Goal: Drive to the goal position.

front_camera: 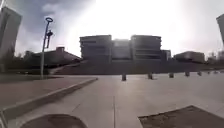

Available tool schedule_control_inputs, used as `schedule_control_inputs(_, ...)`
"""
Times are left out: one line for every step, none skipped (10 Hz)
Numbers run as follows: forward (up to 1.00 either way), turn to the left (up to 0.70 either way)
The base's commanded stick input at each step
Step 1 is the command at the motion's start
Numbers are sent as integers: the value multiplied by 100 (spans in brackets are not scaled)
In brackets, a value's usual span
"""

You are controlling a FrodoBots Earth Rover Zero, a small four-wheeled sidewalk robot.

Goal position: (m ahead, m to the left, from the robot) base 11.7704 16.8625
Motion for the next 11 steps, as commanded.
schedule_control_inputs(100, 0)
schedule_control_inputs(100, 0)
schedule_control_inputs(100, 0)
schedule_control_inputs(100, 0)
schedule_control_inputs(100, 0)
schedule_control_inputs(100, 0)
schedule_control_inputs(100, 0)
schedule_control_inputs(100, 0)
schedule_control_inputs(100, 0)
schedule_control_inputs(100, 0)
schedule_control_inputs(100, 0)
